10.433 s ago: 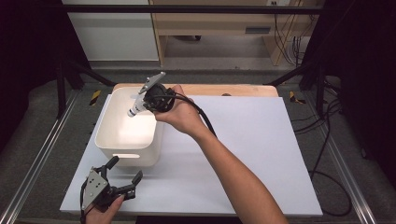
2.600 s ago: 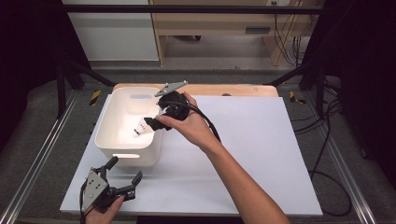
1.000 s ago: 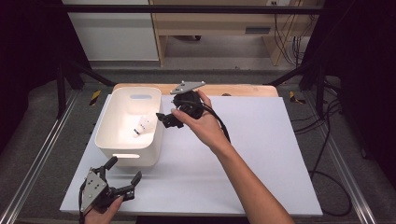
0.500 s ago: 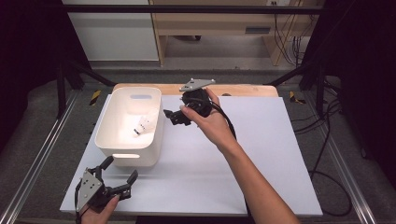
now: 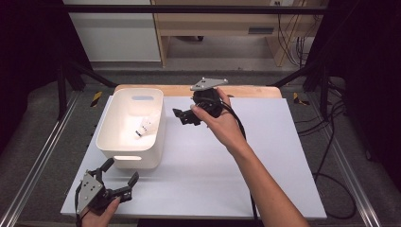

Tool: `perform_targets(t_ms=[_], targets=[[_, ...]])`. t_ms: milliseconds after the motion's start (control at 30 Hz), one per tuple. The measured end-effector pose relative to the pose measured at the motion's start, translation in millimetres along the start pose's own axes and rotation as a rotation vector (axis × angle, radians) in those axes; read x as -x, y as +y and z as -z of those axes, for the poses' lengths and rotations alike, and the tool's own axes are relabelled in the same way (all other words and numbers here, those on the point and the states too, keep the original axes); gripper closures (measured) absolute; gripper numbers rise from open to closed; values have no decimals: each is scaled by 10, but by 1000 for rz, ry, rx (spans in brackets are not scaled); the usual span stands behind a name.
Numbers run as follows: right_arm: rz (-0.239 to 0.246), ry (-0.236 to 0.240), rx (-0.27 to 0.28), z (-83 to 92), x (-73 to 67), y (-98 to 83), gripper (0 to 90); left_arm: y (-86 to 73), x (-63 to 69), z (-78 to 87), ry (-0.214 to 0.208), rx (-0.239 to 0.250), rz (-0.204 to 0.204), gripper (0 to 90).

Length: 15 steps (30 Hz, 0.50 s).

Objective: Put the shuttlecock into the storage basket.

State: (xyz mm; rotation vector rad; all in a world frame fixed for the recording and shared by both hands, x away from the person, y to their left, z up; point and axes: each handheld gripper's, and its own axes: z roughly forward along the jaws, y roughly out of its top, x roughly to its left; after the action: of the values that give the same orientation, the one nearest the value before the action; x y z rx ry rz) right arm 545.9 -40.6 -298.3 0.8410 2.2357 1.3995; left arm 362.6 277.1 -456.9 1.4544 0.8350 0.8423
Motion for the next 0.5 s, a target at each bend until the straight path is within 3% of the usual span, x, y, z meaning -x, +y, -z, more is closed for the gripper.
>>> perform_targets(t_ms=[500], targets=[[-22,-19,15,143,119,-35,48,0,-5,4,1,-2,-1,34]])
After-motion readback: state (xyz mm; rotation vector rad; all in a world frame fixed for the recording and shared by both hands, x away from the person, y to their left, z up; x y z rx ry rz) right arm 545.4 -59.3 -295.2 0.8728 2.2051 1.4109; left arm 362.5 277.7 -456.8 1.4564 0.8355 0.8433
